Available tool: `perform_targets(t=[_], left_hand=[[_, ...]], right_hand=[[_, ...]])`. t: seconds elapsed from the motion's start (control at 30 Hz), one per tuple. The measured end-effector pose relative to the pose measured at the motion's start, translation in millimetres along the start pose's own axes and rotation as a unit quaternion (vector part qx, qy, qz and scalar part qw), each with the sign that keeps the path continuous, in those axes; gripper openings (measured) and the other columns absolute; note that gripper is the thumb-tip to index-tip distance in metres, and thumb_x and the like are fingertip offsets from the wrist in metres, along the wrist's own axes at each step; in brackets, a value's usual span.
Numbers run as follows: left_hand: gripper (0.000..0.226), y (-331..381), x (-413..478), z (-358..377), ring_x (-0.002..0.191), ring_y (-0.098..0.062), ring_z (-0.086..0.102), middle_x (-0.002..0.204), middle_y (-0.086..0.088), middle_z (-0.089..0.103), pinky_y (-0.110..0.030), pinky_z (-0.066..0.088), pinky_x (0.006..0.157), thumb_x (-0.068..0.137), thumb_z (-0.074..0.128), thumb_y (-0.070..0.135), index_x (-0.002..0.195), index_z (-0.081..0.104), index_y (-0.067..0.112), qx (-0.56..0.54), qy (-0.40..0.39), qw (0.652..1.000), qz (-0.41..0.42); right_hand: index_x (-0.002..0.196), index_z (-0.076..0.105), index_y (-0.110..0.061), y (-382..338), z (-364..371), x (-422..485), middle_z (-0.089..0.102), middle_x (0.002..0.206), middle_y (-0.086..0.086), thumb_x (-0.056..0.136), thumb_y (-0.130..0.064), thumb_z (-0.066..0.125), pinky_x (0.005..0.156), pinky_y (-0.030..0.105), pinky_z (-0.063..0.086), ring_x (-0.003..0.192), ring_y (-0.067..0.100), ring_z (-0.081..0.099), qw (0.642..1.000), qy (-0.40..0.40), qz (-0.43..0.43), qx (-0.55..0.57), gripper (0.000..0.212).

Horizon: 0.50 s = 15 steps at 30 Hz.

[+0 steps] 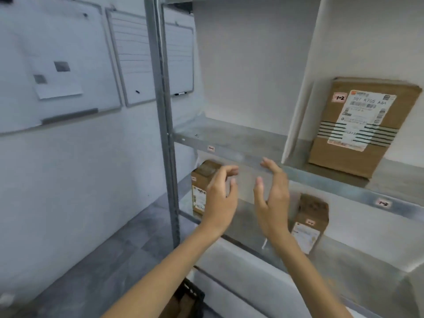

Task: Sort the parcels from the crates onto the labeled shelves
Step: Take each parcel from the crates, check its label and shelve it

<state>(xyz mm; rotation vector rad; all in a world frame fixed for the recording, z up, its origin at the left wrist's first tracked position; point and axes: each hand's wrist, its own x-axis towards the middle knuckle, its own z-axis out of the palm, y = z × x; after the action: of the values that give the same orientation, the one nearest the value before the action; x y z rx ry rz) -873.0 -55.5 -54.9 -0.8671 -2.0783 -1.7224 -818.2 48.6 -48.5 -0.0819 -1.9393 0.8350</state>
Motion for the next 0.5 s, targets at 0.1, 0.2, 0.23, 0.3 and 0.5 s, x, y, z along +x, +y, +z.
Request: perform_targets(t=[0.1,0.2,0.23,0.3,0.5], left_hand=[[0.022,-32,-21,-66,0.103,0.000,0.056,0.108,0.006,0.063,-0.012,0.044,0.090,0.095,0.045,0.011,0.112,0.056,0.019,0.027,0.043,0.998,-0.046],[0.017,-65,-51,-128,0.100,-0.003,0.058,0.105,0.005,0.063,-0.004,0.041,0.085,0.094,0.048,0.010,0.106,0.056,0.020,0.064,0.075,0.989,-0.109],[0.017,-76,-62,-147,0.099,-0.003,0.057,0.104,0.006,0.063,-0.003,0.040,0.085,0.094,0.049,0.011,0.104,0.056,0.022,0.077,0.081,0.985,-0.133],[0.015,-99,-86,-182,0.100,-0.003,0.057,0.104,0.007,0.062,-0.007,0.040,0.088,0.095,0.050,0.012,0.103,0.057,0.021,0.101,0.097,0.975,-0.174],[0.012,-163,-152,-243,0.099,-0.005,0.058,0.100,0.010,0.062,-0.013,0.044,0.085,0.094,0.053,0.013,0.098,0.057,0.023,0.139,0.146,0.934,-0.296]], right_hand=[[0.125,0.052,-0.006,-25,46,-31,0.053,0.121,-0.002,0.095,-0.015,0.044,0.099,0.013,0.029,0.115,0.011,0.046,0.997,-0.074,0.016,0.032,0.032],[0.116,0.058,-0.008,-44,89,-67,0.055,0.110,-0.005,0.096,-0.013,0.044,0.089,0.014,0.033,0.104,0.013,0.051,0.988,-0.142,0.030,0.060,0.025],[0.112,0.059,-0.010,-49,101,-80,0.056,0.106,-0.005,0.096,-0.010,0.045,0.085,0.012,0.034,0.099,0.013,0.053,0.983,-0.164,0.038,0.070,0.022],[0.108,0.061,-0.012,-53,125,-106,0.058,0.102,-0.005,0.097,-0.006,0.046,0.084,0.009,0.034,0.097,0.011,0.053,0.972,-0.211,0.056,0.087,0.020],[0.107,0.063,-0.016,-32,183,-171,0.062,0.103,-0.004,0.098,-0.014,0.045,0.083,0.006,0.036,0.098,0.007,0.054,0.922,-0.358,0.127,0.074,0.021]])
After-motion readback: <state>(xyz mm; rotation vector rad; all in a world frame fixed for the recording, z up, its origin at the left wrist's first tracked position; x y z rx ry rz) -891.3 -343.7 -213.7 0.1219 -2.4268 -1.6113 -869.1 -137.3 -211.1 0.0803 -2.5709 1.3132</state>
